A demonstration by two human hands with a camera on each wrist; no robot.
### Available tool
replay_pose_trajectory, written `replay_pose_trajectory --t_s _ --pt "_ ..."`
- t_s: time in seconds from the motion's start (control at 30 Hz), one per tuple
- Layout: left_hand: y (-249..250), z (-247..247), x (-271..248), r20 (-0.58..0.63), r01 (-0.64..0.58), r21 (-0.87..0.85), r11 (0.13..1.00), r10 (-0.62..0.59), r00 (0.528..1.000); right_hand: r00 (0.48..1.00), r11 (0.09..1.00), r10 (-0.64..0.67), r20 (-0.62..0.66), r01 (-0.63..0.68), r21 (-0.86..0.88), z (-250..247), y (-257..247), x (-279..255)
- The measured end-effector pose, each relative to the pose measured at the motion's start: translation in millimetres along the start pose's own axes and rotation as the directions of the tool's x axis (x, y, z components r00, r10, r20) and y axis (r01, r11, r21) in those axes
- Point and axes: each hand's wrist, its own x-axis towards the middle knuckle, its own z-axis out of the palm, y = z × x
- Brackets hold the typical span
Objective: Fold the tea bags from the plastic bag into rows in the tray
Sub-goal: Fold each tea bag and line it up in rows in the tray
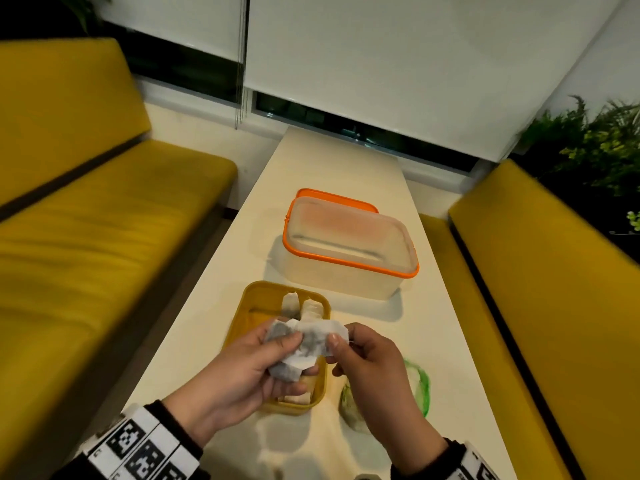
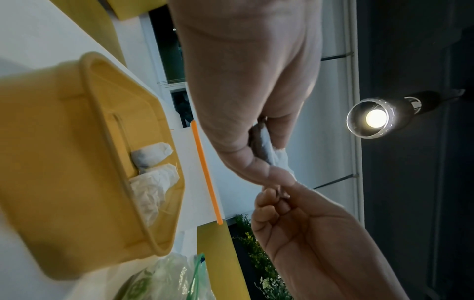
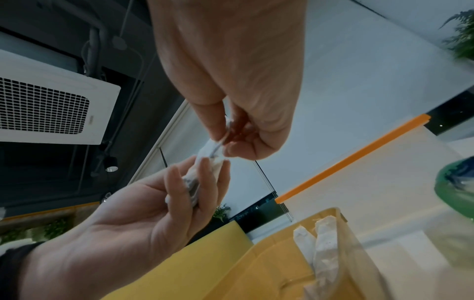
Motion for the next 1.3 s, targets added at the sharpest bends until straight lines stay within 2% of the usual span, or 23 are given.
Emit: replay_pose_trajectory --t_s 0.17,0.23,0.3,0.4,0.5,0.57,0.63,0.73,0.9,1.17,1.3 --pt "-4.2 -4.5 -1.1 -0.06 -0.005 0.012 1.0 0.005 0.998 0.998 0.995 -0.045 -0.049 0.041 -0.093 -1.7 -5.1 6.5" --pt "-3.7 -11.2 -1.6 -0.113 -0.003 -0.028 1.0 0.0 0.994 0.988 0.977 -0.119 -0.098 0.099 -0.191 -8.5 -12.7 18.7" --pt "-2.4 -19.6 -2.9 -0.182 -0.019 -0.074 0.997 0.006 0.983 0.964 0.927 -0.231 -0.132 0.177 -0.33 -16.1 -23.3 34.0" --pt "-1.6 -33.7 -7.5 -0.246 -0.05 -0.105 0.993 0.023 0.969 0.956 0.828 -0.289 -0.048 0.224 -0.514 -12.8 -38.9 62.5" --pt "-0.8 -45.4 -14.4 -0.257 -0.063 -0.129 0.99 0.028 0.966 0.967 0.703 -0.22 0.125 0.246 -0.667 7.9 -35.7 98.1" --pt "1.7 -51.7 -19.3 -0.257 -0.078 -0.144 0.987 0.038 0.966 0.965 0.552 -0.112 0.239 0.26 -0.792 26.2 -27.1 119.9" --pt "3.9 -55.5 -22.8 -0.266 -0.103 -0.162 0.981 0.057 0.962 0.956 0.4 0.019 0.292 0.261 -0.879 41.2 -17.1 135.7" --pt "4.9 -60.8 -26.5 -0.302 -0.118 -0.157 0.98 0.065 0.951 0.94 0.261 0.141 0.312 0.268 -0.927 59.1 -5.2 149.6" --pt "0.1 -66.6 -29.0 -0.325 -0.084 -0.119 0.989 0.041 0.945 0.928 0.183 0.159 0.337 0.307 -0.934 70.6 7.8 158.8" --pt "-2.1 -71.8 -27.4 -0.37 -0.087 -0.089 0.992 0.048 0.928 0.918 0.14 0.167 0.361 0.34 -0.93 81.5 13.2 159.8" --pt "-1.9 -71.3 -27.9 -0.371 -0.086 -0.101 0.991 0.043 0.928 0.914 0.041 0.167 0.37 0.368 -0.929 83.6 12.6 156.2"
